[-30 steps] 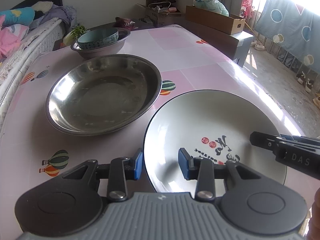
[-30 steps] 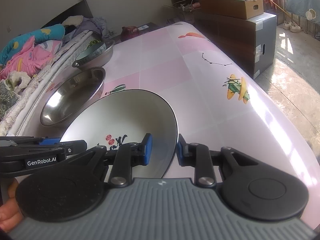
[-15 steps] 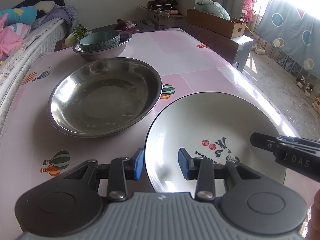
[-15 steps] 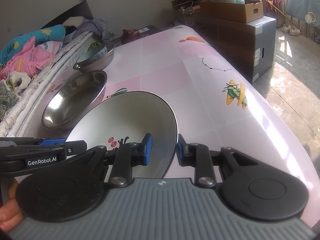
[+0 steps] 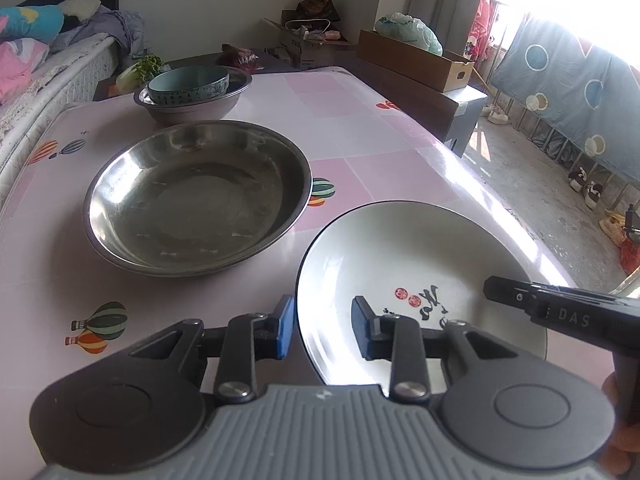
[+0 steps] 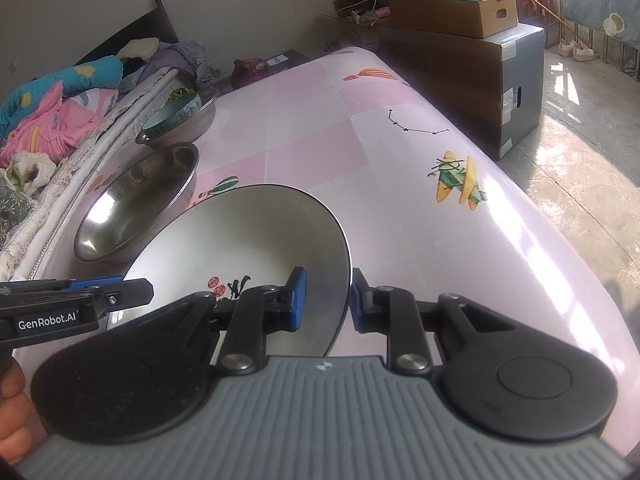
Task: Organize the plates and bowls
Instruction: 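Carry the white plate with both grippers toward the steel basin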
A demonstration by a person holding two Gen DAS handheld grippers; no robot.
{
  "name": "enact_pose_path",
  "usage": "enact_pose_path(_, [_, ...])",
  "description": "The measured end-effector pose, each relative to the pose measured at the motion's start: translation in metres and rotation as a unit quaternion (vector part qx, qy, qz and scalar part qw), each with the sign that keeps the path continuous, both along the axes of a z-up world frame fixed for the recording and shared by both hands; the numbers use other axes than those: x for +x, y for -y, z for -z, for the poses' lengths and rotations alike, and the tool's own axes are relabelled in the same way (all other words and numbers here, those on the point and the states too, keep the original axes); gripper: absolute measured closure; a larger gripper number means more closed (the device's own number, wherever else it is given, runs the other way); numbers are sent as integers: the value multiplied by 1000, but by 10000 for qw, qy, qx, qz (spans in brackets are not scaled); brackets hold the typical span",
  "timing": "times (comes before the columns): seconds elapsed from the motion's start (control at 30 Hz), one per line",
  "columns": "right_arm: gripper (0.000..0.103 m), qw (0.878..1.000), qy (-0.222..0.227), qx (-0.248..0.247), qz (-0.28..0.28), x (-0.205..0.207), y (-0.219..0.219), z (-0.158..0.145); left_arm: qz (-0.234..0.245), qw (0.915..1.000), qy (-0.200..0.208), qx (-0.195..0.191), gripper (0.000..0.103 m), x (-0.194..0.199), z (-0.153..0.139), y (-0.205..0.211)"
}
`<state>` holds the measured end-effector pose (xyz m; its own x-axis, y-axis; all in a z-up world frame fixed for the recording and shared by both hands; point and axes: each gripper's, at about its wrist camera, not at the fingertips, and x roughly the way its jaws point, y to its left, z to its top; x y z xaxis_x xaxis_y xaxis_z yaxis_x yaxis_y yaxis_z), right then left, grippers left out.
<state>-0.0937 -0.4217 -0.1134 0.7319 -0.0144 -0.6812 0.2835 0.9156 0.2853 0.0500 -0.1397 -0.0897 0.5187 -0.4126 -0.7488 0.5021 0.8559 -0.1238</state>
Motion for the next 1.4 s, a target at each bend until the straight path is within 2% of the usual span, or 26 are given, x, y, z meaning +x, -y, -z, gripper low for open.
enact_pose_path(0.1, [83, 10000, 64, 25, 0, -1, 1, 0, 4, 9999, -153, -67, 77, 4, 1, -4])
enact_pose_path(0.33, [84, 9998, 121, 140, 0, -2, 4, 2, 55, 9985, -524, -114, 78, 11, 7, -6])
enact_pose_path(0.47, [84, 9996, 79, 257, 15, -7, 6, 4, 54, 9955, -900, -292, 80, 14, 15, -10])
enact_pose_path(0.67, [83, 9995, 142, 266, -18, -12, 1, 8, 104, 9963, -813, -251, 78, 12, 16, -8])
enact_pose_path(1.0, [79, 9995, 192, -240, -63, -9, -13, 7, 120, 9986, -514, 39, 72, 4, 13, 5])
enact_pose_path(1.4, [79, 9991, 223, -356, -15, -13, -10, 0, 187, 9990, -403, -10, 72, -1, 8, 10])
